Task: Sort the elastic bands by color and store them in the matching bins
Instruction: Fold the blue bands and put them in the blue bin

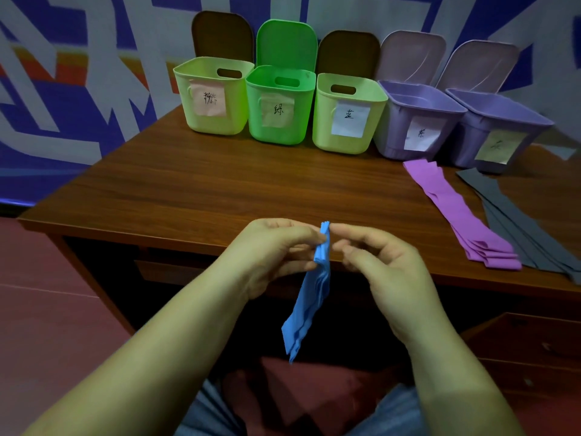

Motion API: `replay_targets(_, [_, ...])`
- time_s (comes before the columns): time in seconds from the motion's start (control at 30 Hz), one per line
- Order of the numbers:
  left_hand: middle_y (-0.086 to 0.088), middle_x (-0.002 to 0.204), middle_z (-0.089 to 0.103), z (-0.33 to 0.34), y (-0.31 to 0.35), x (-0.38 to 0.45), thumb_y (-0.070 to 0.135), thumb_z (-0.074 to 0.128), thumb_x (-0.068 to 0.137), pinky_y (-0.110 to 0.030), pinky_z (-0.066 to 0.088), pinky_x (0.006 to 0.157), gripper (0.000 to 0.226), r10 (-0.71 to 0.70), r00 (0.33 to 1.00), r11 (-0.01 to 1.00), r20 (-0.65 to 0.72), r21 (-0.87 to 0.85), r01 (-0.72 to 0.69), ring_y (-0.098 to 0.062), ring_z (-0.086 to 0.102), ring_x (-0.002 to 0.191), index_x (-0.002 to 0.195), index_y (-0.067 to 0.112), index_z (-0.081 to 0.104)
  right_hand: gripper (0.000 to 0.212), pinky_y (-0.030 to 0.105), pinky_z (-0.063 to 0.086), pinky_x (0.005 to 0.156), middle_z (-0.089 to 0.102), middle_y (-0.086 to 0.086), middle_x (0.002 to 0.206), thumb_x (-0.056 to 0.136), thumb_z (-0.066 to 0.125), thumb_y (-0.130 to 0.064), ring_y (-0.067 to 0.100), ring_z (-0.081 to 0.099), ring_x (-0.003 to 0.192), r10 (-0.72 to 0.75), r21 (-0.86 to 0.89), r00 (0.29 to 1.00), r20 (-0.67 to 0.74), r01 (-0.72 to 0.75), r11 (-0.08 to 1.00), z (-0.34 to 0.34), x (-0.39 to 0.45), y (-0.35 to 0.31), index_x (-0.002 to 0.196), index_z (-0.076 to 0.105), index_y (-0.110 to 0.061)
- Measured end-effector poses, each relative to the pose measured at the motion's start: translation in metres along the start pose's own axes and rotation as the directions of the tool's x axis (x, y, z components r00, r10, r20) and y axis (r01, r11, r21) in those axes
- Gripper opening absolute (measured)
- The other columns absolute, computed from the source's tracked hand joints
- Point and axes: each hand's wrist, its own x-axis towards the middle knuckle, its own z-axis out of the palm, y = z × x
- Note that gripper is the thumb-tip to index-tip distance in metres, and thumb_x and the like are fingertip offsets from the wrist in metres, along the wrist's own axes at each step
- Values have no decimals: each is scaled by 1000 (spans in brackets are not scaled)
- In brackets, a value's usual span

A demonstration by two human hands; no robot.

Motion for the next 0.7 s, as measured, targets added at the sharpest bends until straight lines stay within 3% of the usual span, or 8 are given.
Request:
replay_targets(0.1, [-7, 65, 66, -3, 9, -1, -1, 63, 81, -18, 52, 52, 13, 30, 995, 977, 95, 206, -49, -10, 62, 57, 72, 7, 68, 34, 16, 44, 75, 63, -11, 92, 77, 75, -14, 2, 53, 78, -51, -154, 998, -31, 46, 987, -6, 5, 1, 102, 65, -35])
replay_targets(0.2, [-8, 69, 66, -6, 22, -5, 1, 67, 79, -17, 51, 56, 8, 119, 968, 846, 219, 489, -215, -8, 61, 59, 78, 8, 71, 33, 20, 48, 87, 70, -4, 103, 73, 77, -29, 5, 62, 98, 47, -107, 986, 158, -30, 994, -10, 9, -1, 103, 65, -32])
replay_targets(0.33, [-3, 74, 71, -8, 39, -9, 12, 74, 77, -21, 52, 61, 11, 231, 909, 551, 347, 723, -416, -7, 62, 63, 86, 18, 74, 12, 12, 48, 68, 71, -4, 72, 67, 69, -22, 1, 63, 71, 27, 17, 977, 212, -31, 999, -12, 10, -10, 77, 69, -17])
replay_targets(0.4, [0, 80, 70, -11, 40, -8, 28, 79, 69, -28, 52, 67, 28, 241, 896, 564, 374, 697, -443, -9, 61, 67, 95, 22, 68, 5, 11, 47, 64, 70, -5, 67, 71, 68, -16, 0, 61, 65, -8, 30, 985, 171, 3, 1000, -12, 11, -11, 75, 68, -13])
replay_targets(0.47, [1, 83, 69, -15, 37, -7, 41, 80, 59, -29, 52, 69, 46, 237, 897, 594, 372, 676, -437, -9, 60, 69, 98, 23, 65, 12, 13, 47, 63, 70, -3, 67, 69, 69, -19, 2, 60, 64, -28, 47, 993, 111, 23, 999, -13, 11, -12, 76, 67, -10])
replay_targets(0.6, [6, 68, 66, -16, 30, -5, 16, 77, 75, -14, 47, 62, 11, 335, 885, 581, 324, 668, -465, 0, 59, 61, 82, 20, 70, 17, 16, 49, 63, 67, -2, 66, 66, 68, -22, 5, 59, 65, -29, 78, 999, 46, 25, 997, -16, 10, -12, 76, 65, -10])
replay_targets(0.7, [6, 67, 66, -15, 28, -5, 12, 76, 76, -14, 46, 62, 9, 356, 872, 605, 336, 628, -490, -1, 60, 61, 78, 20, 71, 16, 18, 48, 64, 66, -4, 68, 66, 67, -23, 5, 58, 67, -17, 81, 992, 129, 7, 997, -21, 8, -15, 77, 63, -12])
